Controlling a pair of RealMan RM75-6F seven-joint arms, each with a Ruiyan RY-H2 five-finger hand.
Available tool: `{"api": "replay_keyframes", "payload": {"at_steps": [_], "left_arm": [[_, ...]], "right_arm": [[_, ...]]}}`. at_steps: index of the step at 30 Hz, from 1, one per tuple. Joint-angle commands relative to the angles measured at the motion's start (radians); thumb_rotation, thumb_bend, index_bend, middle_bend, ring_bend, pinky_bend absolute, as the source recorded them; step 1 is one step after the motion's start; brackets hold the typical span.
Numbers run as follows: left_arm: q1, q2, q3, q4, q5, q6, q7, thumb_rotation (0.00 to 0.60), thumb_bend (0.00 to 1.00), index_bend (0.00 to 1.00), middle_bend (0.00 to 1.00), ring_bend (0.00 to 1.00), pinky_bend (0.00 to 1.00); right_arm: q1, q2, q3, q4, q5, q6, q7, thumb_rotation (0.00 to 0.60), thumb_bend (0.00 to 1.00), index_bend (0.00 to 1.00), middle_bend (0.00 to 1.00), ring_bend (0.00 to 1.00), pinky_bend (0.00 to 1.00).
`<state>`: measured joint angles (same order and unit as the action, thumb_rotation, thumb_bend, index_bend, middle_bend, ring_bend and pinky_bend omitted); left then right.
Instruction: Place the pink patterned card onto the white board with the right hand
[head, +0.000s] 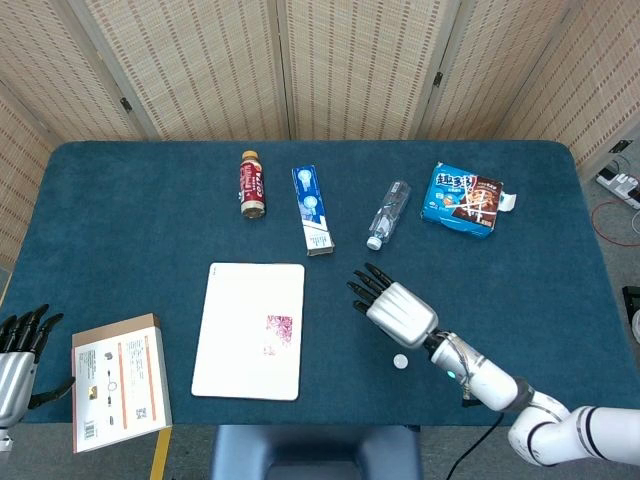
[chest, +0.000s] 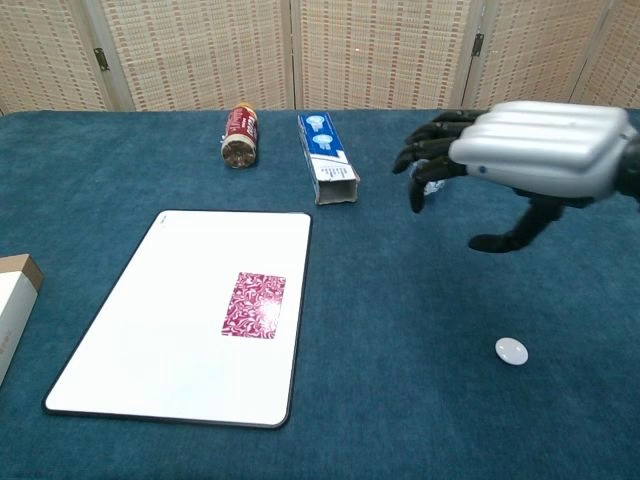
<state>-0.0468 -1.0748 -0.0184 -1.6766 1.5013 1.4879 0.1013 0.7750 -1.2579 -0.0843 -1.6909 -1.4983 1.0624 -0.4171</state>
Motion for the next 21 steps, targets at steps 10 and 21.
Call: {"api": "replay_keyframes", "payload": {"at_steps": [10, 21], "left_arm": [[-0.01, 0.007, 0.003, -0.055, 0.023, 0.002, 0.05, 0.6, 0.21, 0.15, 0.08, 0.09, 0.0], [-0.004, 0.011, 0.011, -0.061, 0.03, 0.012, 0.048, 0.6, 0.21, 0.15, 0.08, 0.09, 0.0]], "right_arm": [[-0.155, 0.0, -0.111, 0.12, -0.149, 0.092, 0.144, 0.6, 0.33, 0.36, 0.18, 0.02, 0.0], [-0.19, -0.062, -0.118, 0.195, -0.202, 0.061, 0.161, 0.6, 0.33, 0.37, 0.19, 0.01, 0.0]]}}
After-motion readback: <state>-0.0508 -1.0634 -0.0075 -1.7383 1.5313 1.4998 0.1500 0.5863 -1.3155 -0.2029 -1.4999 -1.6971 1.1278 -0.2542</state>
